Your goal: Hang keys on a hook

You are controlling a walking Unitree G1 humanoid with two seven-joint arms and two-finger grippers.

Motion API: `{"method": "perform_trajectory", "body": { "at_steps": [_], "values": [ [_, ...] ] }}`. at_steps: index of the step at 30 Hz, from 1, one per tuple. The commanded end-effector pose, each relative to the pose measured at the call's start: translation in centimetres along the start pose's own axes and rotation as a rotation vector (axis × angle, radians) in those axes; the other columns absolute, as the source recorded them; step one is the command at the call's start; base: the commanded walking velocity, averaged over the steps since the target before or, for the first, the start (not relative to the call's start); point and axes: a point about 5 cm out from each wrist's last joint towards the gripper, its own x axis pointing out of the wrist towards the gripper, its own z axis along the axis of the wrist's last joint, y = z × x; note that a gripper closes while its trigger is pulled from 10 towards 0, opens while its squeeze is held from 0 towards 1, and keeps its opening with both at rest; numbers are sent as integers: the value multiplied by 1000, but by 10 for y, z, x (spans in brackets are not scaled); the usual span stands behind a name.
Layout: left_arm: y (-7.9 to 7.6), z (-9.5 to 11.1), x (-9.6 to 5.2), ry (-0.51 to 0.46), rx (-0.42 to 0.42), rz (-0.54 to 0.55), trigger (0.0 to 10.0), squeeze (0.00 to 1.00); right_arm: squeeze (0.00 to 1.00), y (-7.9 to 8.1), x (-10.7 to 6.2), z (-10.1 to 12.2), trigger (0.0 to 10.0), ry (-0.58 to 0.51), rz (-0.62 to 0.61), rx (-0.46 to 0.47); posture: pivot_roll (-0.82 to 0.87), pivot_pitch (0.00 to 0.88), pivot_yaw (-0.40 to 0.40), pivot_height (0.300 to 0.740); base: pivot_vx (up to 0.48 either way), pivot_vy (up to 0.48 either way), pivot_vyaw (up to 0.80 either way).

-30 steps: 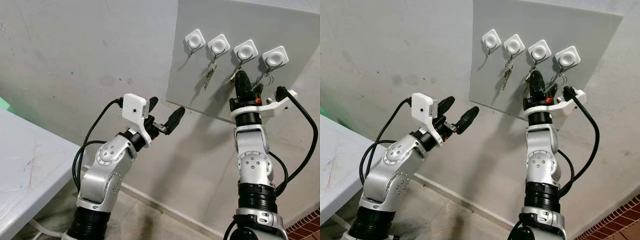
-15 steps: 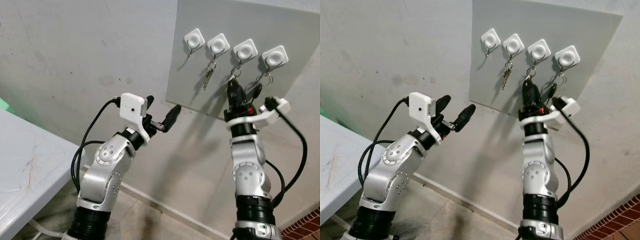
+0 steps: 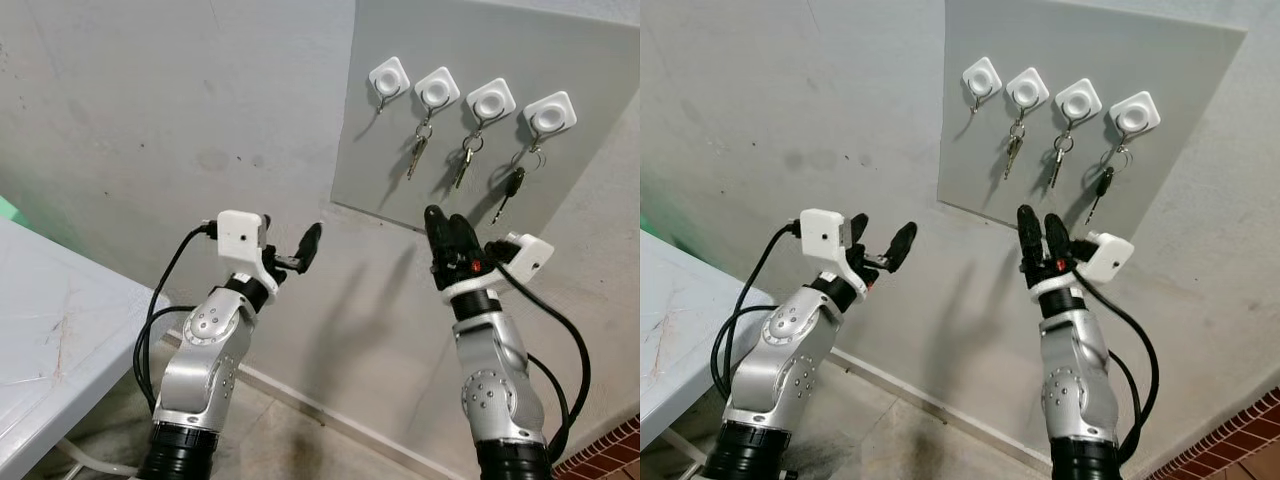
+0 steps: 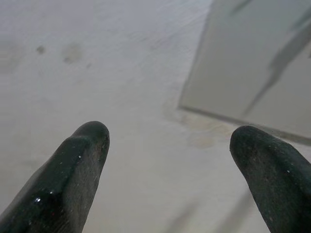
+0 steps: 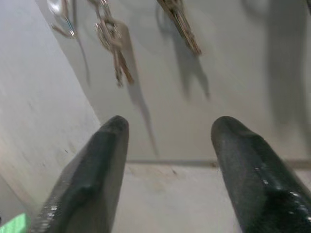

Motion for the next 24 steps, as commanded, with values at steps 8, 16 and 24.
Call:
{"method": "perform_trajectory", "body": {
  "at_steps": [8,16,24],
  "values": [
    [20,-28,-12,41,-23,114,10000,0,1000,-13,-20,-12,10000,53,-38,-68,33,0,-56,740,0,0,0],
    [26,-56,-21,99,91,134,10000,0,1000,-31,-38,-33,10000,147,-102,-114,31,0,-55,740,0,0,0],
    [29,-75,-29,95,106,124,10000,0,0,-44,-53,-55,10000,246,-138,-150,33,0,-55,740,0,0,0]
  ]
}}
